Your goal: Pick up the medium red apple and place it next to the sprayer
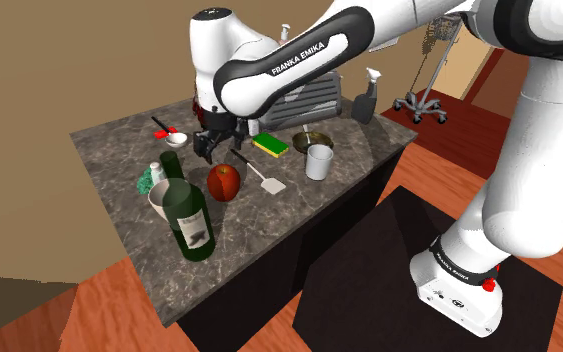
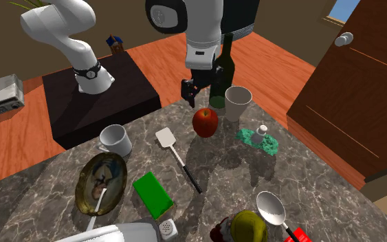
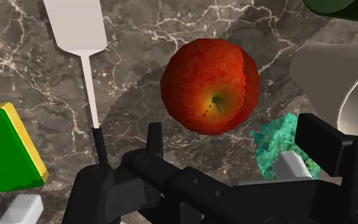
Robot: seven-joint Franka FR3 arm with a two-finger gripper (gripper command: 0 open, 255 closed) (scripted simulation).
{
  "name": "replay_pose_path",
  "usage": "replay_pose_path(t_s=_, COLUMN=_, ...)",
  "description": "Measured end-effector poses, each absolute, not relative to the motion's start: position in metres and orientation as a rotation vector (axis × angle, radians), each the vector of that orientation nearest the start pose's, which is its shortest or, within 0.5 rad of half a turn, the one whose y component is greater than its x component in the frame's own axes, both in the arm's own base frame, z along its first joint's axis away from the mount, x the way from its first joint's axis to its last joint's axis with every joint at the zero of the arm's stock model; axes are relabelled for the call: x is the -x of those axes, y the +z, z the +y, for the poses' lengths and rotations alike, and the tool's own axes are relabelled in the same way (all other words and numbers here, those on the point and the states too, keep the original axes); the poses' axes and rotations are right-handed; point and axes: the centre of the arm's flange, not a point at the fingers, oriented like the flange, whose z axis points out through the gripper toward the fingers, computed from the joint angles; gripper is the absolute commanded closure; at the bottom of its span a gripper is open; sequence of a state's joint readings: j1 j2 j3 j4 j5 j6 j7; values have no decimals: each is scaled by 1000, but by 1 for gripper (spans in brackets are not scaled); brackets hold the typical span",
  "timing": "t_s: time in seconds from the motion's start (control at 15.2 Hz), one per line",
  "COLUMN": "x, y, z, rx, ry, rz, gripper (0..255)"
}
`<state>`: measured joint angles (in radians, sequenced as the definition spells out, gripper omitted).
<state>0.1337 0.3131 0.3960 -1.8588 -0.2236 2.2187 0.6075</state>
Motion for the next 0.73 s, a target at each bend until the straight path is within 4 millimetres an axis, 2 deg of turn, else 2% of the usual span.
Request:
replay_pose_path(t_s=0.46, x=-563, y=335, z=303, rx=3150, ry=-156, rz=-43, gripper=0)
replay_pose_path(t_s=0.73, x=-563, y=331, z=304, rx=3150, ry=-157, rz=-43, gripper=0)
